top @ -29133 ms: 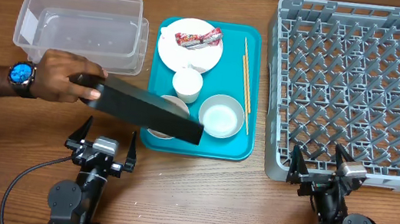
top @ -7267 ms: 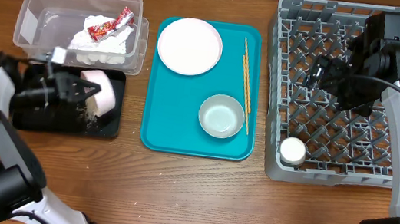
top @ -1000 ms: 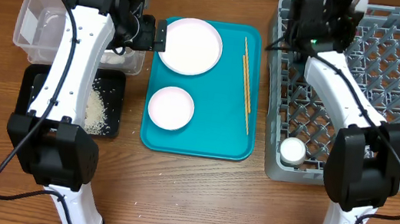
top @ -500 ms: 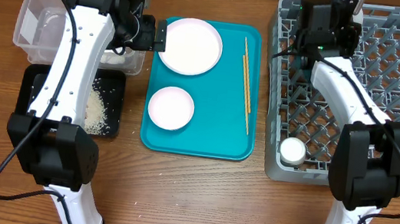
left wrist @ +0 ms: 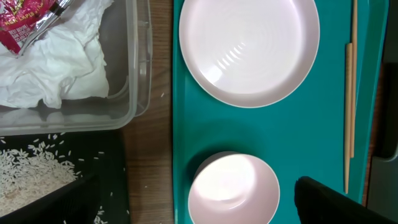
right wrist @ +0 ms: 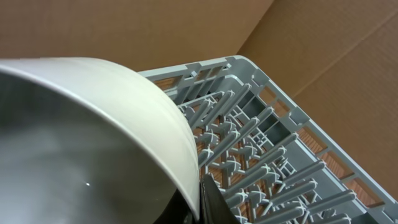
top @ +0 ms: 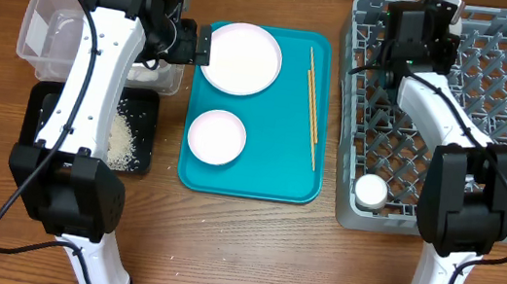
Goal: Sort waste into correct bins and load items into the dishwasher
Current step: 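Carry the pale green bowl right and lower it into the dish rack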
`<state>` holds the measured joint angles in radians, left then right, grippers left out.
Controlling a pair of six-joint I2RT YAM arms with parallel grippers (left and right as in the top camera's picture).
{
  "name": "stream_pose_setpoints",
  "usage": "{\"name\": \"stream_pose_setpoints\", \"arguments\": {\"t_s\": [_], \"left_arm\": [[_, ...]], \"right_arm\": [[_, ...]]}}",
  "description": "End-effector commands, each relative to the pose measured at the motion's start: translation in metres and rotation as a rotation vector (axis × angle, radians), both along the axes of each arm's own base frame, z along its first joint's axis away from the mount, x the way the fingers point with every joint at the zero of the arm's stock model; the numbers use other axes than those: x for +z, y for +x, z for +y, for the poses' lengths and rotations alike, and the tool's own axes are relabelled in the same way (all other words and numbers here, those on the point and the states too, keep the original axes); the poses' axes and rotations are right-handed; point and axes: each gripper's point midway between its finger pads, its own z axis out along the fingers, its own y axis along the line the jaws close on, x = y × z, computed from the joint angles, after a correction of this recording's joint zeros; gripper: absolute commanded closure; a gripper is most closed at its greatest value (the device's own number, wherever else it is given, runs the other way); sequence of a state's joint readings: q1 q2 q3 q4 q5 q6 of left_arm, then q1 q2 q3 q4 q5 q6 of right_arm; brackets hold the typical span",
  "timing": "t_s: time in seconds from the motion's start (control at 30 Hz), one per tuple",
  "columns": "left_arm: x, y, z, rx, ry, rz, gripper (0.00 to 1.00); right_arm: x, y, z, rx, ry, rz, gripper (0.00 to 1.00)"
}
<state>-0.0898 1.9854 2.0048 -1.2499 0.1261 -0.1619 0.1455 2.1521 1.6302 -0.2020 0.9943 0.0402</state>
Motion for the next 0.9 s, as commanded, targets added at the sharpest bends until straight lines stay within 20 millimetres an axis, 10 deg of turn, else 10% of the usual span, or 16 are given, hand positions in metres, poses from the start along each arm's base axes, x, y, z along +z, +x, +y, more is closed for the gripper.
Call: {"name": "stream_pose_setpoints", "arguments": {"t_s": [0.0, 0.33, 0.43, 0.53, 0.87], "left_arm": [[0.022, 0.0, 0.0, 0.001, -0.003, -0.054, 0.0], [0.022, 0.0, -0.001, 0.001, -0.003, -0.053, 0.0], [0.022, 0.0, -0.001, 0.001, -0.003, -0.054, 0.0], [0.022, 0.0, -0.001, 0.001, -0.003, -0.054, 0.0], [0.022, 0.0, -0.001, 0.001, -0.003, -0.054, 0.0]], "right_arm": [[-0.013, 0.0, 0.0, 0.006, -0.012, 0.041, 0.96], [-0.027, -0.01, 0.026, 0.058, -0.031, 0.148, 0.96], [-0.027, -0.01, 0.039, 0.081, -0.033, 0.151, 0.76], [-0.027, -0.01, 0.051, 0.104, -0.036, 0.155, 0.33], [-0.029, -0.018, 0.104, 0.237, -0.008, 0.214, 0.21]]}}
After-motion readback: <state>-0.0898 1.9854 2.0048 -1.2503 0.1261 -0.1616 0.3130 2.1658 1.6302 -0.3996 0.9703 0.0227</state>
